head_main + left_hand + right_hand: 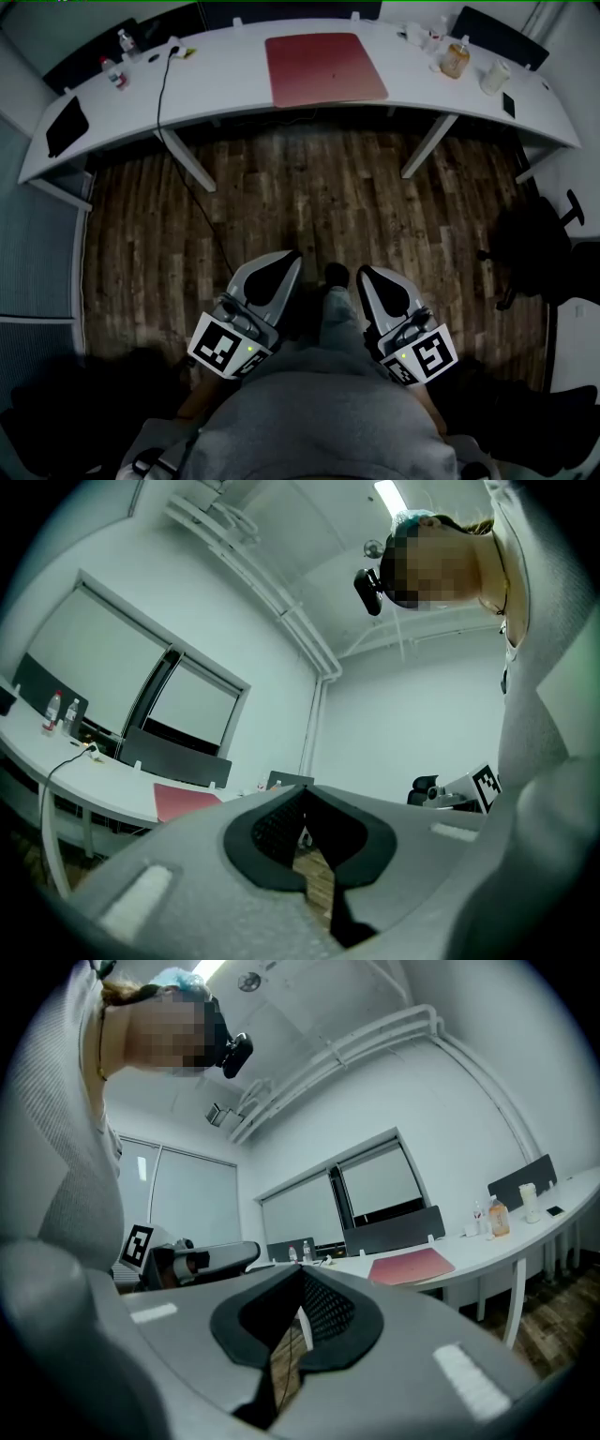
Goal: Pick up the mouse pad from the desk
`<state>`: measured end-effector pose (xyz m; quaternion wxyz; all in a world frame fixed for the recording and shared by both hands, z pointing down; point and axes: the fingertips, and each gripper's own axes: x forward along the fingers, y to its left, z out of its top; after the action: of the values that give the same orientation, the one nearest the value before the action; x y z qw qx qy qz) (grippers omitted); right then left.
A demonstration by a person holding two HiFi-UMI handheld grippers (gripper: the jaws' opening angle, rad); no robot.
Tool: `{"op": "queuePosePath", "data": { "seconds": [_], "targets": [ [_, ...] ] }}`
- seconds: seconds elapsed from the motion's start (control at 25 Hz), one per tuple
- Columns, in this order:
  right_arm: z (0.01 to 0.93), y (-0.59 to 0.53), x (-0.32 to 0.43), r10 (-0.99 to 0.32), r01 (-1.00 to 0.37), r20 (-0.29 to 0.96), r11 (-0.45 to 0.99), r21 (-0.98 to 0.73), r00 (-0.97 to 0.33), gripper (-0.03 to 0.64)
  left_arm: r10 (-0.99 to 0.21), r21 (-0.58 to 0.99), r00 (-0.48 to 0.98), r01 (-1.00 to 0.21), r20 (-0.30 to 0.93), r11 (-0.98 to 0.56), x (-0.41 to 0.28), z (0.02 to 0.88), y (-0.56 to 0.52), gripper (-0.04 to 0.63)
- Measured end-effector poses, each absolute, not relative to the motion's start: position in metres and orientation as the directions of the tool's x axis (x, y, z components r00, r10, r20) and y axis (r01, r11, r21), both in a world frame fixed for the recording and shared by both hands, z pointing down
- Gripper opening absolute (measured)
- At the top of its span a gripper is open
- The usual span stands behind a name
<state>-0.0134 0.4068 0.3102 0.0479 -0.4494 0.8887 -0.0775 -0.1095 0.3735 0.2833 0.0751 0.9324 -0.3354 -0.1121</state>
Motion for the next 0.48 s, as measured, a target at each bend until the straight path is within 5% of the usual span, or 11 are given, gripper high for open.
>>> {"op": "queuePosePath", "data": {
  "seconds": [0.48],
  "targets": [
    [0.294,0.264,0.041,-0.768,-0.759,-0.042,0.638,-0.133,-0.639,0.002,-0.685,0.166,0.710,-0.664,-0.164,-0.729,-0.065,0.271,0.244,-0.002]
  ]
}}
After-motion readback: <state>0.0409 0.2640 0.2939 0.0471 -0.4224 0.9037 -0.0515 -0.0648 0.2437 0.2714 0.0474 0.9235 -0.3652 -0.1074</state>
